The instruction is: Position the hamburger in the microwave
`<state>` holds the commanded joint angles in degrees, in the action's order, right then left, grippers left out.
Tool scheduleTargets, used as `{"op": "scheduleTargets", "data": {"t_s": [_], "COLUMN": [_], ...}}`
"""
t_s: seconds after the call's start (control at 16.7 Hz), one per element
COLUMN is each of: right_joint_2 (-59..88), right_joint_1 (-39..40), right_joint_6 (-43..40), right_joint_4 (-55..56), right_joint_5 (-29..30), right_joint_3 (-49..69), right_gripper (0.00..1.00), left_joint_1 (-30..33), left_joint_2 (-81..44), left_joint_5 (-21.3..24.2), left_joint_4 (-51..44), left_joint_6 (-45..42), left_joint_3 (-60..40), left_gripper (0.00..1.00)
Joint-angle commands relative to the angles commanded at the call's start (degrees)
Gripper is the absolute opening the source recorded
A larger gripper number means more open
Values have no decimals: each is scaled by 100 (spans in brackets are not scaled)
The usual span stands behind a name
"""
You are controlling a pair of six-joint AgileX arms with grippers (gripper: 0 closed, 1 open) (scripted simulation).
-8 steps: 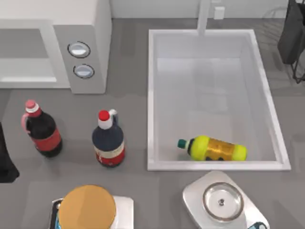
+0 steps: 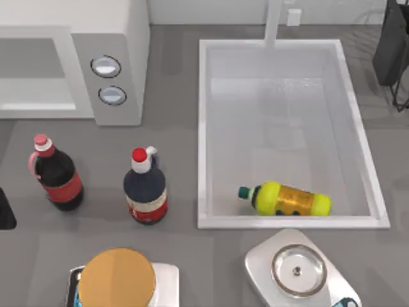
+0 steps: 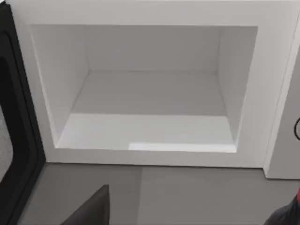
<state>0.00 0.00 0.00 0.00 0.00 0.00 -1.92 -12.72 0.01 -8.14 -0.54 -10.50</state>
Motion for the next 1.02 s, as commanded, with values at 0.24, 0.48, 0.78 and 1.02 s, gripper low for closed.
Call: {"op": "scheduleTargets", "data": {"t_s": [0.24, 0.48, 0.78, 1.02], "right_joint_2": [0, 0, 0, 0], "right_joint_1": [0, 0, 0, 0], "right_joint_6": [0, 0, 0, 0], "right_joint_4": [0, 0, 0, 0], "right_joint_5": [0, 0, 0, 0], "right_joint_3": [0, 0, 0, 0], "right_gripper": [100, 100, 100, 100], "left_joint_1": [-250, -538, -880, -1081], "left_joint_2": [-1928, -4276, -7094, -8686], "left_joint_5": [2, 4, 1, -4], "left_joint_4": [-1062, -2281, -3701, -4523], "left_joint_6": [-69, -147, -235, -284], "left_joint_3": [-1366, -2929, -4748, -5801], "left_gripper": [100, 100, 100, 100]}}
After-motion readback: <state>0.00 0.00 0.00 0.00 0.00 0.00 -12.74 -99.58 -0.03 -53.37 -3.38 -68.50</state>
